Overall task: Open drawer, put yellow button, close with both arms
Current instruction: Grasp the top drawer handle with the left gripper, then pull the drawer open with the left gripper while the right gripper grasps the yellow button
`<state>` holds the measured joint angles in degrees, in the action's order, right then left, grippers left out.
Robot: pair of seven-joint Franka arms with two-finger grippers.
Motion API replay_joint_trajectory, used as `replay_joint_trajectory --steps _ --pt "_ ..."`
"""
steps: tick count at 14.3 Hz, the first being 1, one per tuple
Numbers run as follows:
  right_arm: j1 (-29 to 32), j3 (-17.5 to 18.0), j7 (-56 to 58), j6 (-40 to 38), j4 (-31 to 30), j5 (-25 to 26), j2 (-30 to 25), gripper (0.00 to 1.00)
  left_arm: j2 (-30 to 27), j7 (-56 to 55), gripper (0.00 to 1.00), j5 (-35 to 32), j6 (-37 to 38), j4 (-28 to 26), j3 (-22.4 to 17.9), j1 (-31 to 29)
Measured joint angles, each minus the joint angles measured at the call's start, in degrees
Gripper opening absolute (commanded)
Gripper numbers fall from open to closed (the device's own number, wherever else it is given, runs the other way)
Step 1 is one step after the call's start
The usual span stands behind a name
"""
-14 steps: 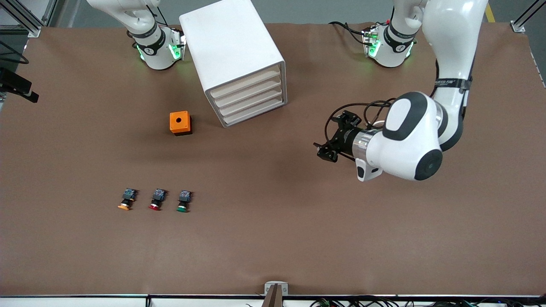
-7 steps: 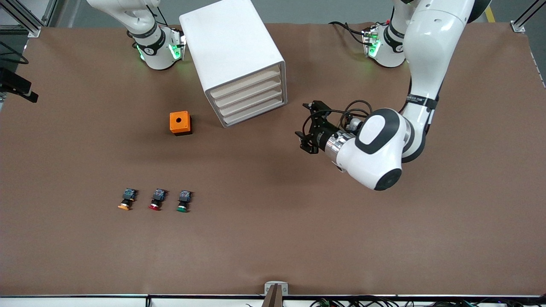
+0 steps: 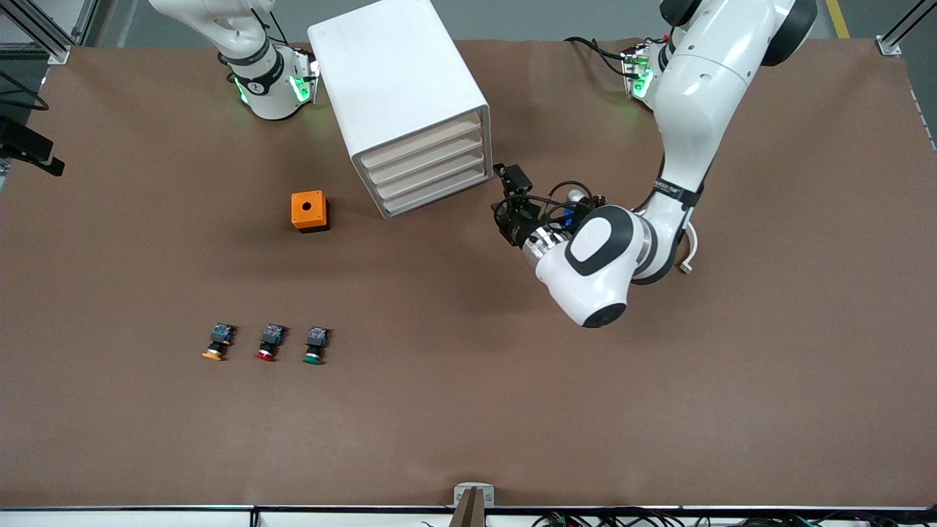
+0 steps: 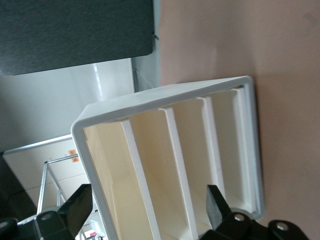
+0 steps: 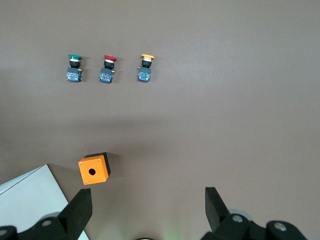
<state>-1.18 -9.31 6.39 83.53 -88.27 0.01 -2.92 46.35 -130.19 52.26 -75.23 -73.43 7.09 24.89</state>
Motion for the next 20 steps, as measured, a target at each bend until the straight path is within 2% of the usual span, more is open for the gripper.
replay_joint_trajectory --steps 2,4,7,11,13,16,20 --pt "0.00 0.00 0.02 0.00 0.01 0.01 0.00 1.00 1.14 -1.63 0.94 3.55 0.05 0.01 -0.01 0.86" --pt "0.00 0.00 0.02 0.04 0.01 0.02 0.00 1.00 2.16 -2.38 0.80 4.85 0.23 0.00 0.00 1.81" --pt "0.00 0.00 0.02 0.13 0.06 0.03 0.00 1.00 2.95 -2.52 0.66 5.25 0.35 0.00 0.01 3.81" --pt "0.00 0.01 0.01 0.01 0.01 0.38 0.49 1.00 3.43 -2.71 0.64 5.28 0.84 -0.11 0.01 6.50" --pt "0.00 0.03 0.01 0.19 -0.08 0.93 2.39 1.00 3.62 -2.82 0.61 5.28 1.04 -0.29 0.01 7.89" --pt "-0.01 0.08 0.01 2.18 -0.12 1.09 7.19 1.00 4.05 -2.90 0.51 5.28 1.13 -0.66 0.01 9.91" --pt "0.18 -0.11 -0.02 7.73 -0.21 1.15 14.12 1.00 4.45 -2.92 0.25 5.52 1.21 -0.97 0.02 11.53"
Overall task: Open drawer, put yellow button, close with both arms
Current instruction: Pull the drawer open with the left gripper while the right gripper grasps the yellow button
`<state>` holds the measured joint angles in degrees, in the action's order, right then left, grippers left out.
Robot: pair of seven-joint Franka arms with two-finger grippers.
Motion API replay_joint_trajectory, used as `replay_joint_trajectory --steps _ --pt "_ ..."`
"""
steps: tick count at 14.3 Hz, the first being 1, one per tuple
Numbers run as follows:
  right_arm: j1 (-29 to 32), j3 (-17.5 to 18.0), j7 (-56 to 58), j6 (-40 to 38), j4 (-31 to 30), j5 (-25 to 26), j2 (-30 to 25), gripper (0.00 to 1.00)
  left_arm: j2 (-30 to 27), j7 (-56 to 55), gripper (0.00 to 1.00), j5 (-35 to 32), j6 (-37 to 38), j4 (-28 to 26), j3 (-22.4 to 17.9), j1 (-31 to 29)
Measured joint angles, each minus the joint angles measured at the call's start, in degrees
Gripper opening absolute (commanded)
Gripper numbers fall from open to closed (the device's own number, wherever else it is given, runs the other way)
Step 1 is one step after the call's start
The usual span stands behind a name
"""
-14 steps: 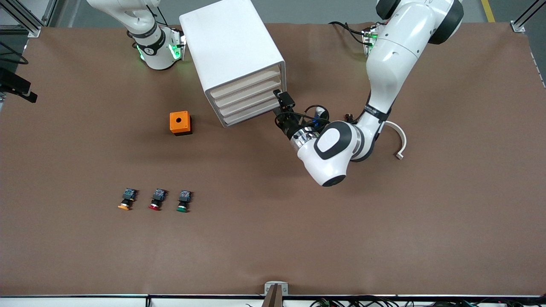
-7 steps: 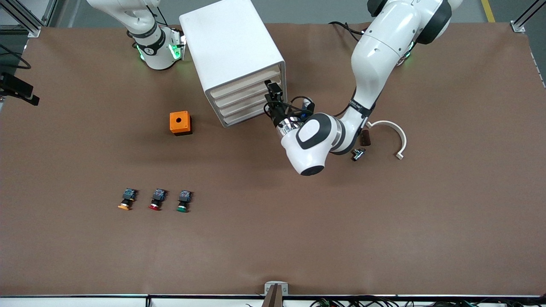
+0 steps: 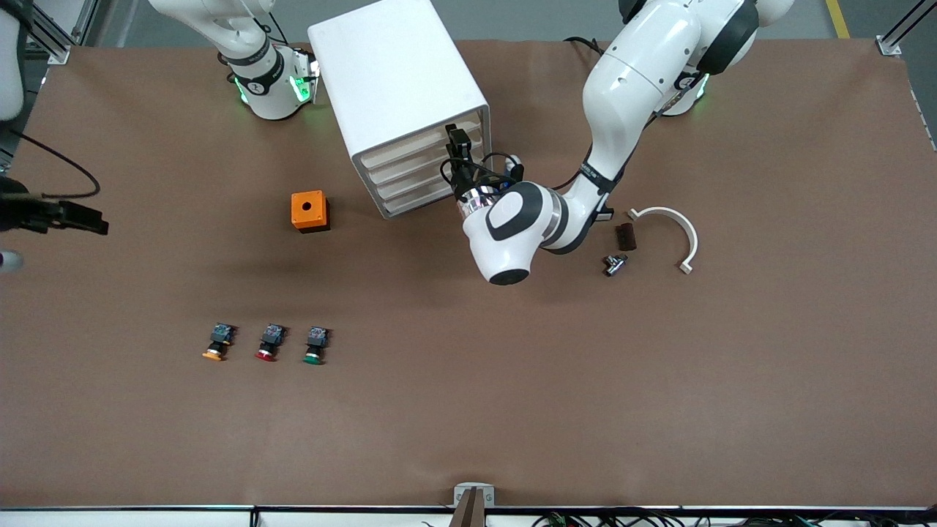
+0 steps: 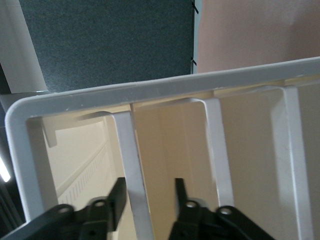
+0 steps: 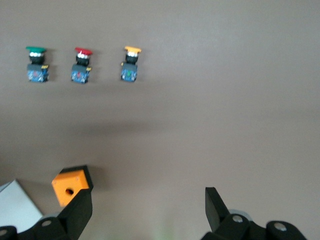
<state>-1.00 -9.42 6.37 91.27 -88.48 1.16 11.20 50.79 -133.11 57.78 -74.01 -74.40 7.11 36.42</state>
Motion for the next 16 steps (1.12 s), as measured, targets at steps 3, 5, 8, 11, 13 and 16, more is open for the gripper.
replay_joint_trajectory --steps 3,5,8,11,13,16 --pt "-0.14 0.16 -3.78 8.27 -1.87 -0.11 4.76 1.00 0.12 -0.05 0.13 1.12 0.21 -0.15 0.00 0.57" --pt "-0.18 0.27 -6.23 17.40 -4.88 -1.20 8.66 1.00 0.18 -0.18 0.10 1.67 0.50 -0.18 -0.03 0.55" --pt "-0.16 0.27 -7.09 28.76 -8.34 -6.28 14.58 1.00 0.20 -1.83 0.10 2.10 0.85 -0.21 -0.07 0.43" --pt "-0.48 0.50 -7.19 36.62 -8.84 -8.06 20.29 1.00 0.25 -2.03 0.10 2.52 0.87 -0.33 -0.15 0.39" --pt "-1.22 0.67 -7.70 40.80 -8.84 -8.17 23.37 1.00 0.37 -2.02 0.13 3.51 0.89 -0.65 -0.35 0.15" --pt "-1.80 0.70 -8.32 44.32 -8.88 -10.86 26.63 1.00 0.93 -1.41 0.13 5.99 0.87 -0.88 -0.88 -1.60"
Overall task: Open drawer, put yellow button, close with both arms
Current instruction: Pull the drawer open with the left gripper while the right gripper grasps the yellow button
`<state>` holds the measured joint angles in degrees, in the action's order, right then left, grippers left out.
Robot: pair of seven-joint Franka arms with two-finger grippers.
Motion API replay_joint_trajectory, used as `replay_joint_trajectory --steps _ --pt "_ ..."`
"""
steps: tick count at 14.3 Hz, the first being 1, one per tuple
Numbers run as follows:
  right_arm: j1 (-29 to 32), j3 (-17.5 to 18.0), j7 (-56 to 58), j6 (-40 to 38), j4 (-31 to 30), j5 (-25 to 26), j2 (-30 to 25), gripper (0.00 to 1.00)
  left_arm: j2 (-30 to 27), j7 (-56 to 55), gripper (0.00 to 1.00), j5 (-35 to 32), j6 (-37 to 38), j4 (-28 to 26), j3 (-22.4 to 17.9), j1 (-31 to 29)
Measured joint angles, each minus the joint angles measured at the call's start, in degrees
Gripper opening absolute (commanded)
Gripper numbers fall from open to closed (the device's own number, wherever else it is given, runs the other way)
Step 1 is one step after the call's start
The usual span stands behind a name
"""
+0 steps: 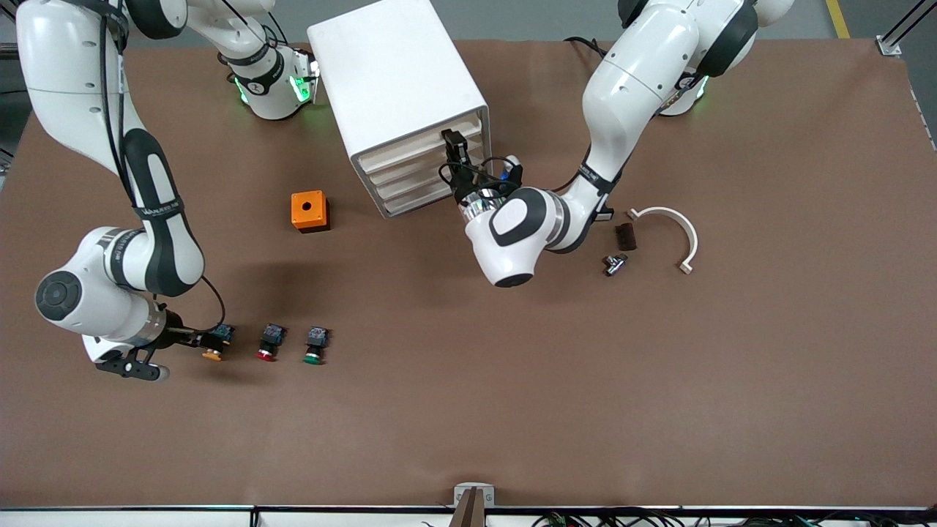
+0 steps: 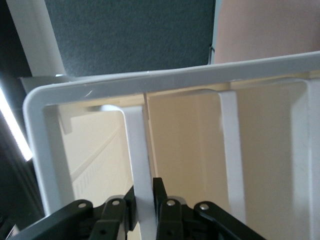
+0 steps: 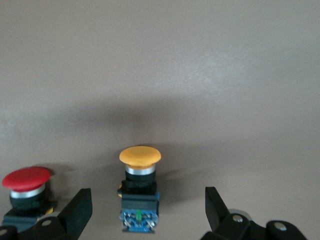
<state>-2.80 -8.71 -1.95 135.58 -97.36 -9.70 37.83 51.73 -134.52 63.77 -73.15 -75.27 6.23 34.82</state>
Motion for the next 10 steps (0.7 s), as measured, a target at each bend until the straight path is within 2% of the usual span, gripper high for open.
replay_joint_trajectory --steps 4,5,6,9,10 --pt "-1.23 0.08 -0.18 3.16 -1.40 -1.21 1.79 1.00 0.54 0.07 0.15 1.78 -0.17 0.03 -0.21 -3.76" --pt "-1.40 0.08 -0.24 3.24 -1.72 -1.21 1.90 0.95 0.58 0.07 0.15 1.86 -0.23 0.04 -0.33 -4.57" --pt "-1.47 0.08 -0.23 3.24 -2.01 -1.21 1.91 0.84 0.61 0.07 0.15 1.94 -0.27 0.07 -0.50 -5.26" --pt "-1.46 0.02 -0.12 3.21 -2.68 -1.22 1.91 0.33 0.61 0.07 0.17 2.52 -0.27 0.23 -1.66 -6.65" --pt "-1.46 0.01 0.19 3.19 -2.82 -1.22 1.91 0.20 0.60 0.07 0.17 2.93 -0.28 0.35 -2.43 -6.81"
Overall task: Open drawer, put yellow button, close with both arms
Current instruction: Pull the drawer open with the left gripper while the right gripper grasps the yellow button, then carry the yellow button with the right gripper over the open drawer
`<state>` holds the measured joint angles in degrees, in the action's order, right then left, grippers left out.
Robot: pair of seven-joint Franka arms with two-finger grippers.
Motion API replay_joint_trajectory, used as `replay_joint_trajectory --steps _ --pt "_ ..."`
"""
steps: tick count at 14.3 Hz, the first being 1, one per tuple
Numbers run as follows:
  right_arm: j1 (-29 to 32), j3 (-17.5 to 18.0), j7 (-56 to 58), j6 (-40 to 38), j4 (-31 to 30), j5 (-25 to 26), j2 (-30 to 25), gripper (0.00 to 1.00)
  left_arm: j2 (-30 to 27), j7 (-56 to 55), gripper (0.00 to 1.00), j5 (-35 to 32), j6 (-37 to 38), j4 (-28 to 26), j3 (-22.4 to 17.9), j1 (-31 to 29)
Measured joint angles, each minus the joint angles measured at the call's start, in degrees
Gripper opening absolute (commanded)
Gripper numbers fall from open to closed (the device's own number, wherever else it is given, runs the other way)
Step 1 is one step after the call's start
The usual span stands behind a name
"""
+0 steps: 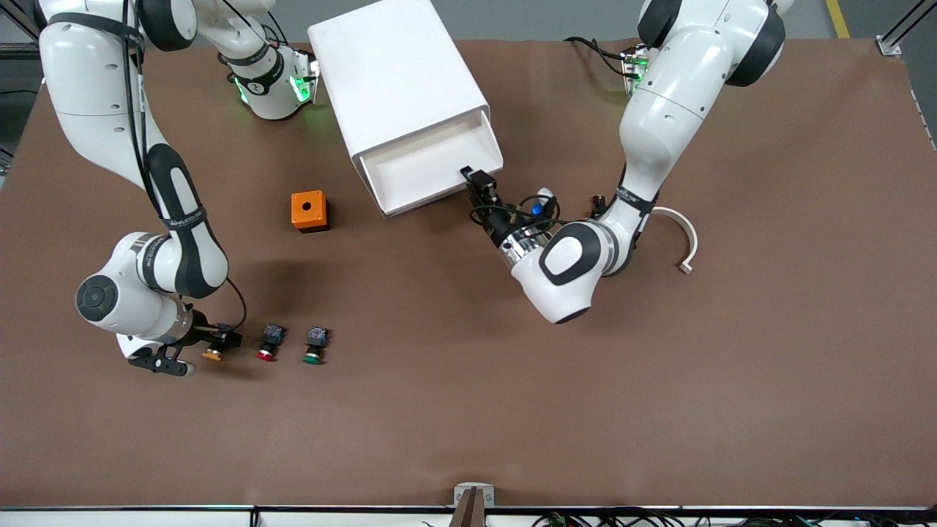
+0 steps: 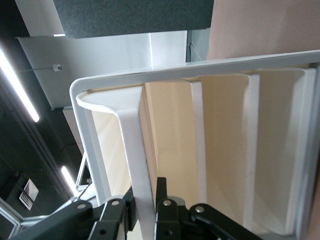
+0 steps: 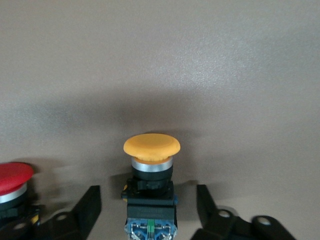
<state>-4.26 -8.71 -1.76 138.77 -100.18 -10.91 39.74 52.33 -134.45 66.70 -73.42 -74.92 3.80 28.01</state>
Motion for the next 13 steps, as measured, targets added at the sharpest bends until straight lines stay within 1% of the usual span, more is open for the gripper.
replay_joint_trajectory --steps 1,2,3,4,5,6,7,8,9,11,13 --pt "0.02 -0.04 0.48 -0.01 -0.17 0.00 0.01 0.05 0.00 0.00 0.18 0.31 -0.09 0.19 -0.67 -0.20" --pt "0.04 -0.10 0.98 -0.01 -0.32 0.00 0.00 0.00 0.00 0.00 0.19 0.45 -0.44 0.47 -1.09 -0.64" --pt "0.05 -0.18 1.17 -0.01 -0.36 0.00 -0.01 0.00 0.00 0.00 0.20 0.47 -0.84 0.71 -1.21 -1.27" --pt "0.05 -0.20 1.22 -0.03 -0.36 0.00 -0.08 0.00 0.00 0.00 0.25 0.47 -1.15 0.84 -1.26 -1.99" --pt "0.02 -0.19 1.24 -0.28 -0.33 0.00 -0.12 0.00 0.00 0.00 0.40 0.47 -1.24 0.85 -1.26 -2.56" --pt "-0.07 -0.16 1.23 -1.40 -0.16 0.00 -0.37 0.00 0.00 0.00 0.69 0.47 -1.29 0.85 -1.26 -2.88" --pt "-0.24 -0.14 0.92 -3.43 0.16 -0.05 -0.99 0.00 0.00 0.15 0.87 0.46 -1.57 0.86 -1.27 -2.96" --pt "-0.58 -0.11 -0.39 -6.47 0.67 -0.12 -2.28 0.00 0.02 1.03 0.96 0.46 -2.24 0.88 -1.28 -2.95" --pt "-1.26 -0.06 -3.10 -10.72 1.40 -0.17 -4.30 0.00 0.02 2.94 0.99 0.46 -3.05 0.92 -1.31 -2.95" --pt "-4.16 0.10 -11.89 -20.42 2.98 -0.23 -10.08 0.00 0.02 8.81 0.99 0.46 -3.57 1.28 -1.42 -2.95" --pt "-8.41 0.35 -22.33 -27.22 3.31 -0.31 -16.43 0.00 -0.10 17.19 0.99 0.46 -3.67 2.36 -1.51 -3.11"
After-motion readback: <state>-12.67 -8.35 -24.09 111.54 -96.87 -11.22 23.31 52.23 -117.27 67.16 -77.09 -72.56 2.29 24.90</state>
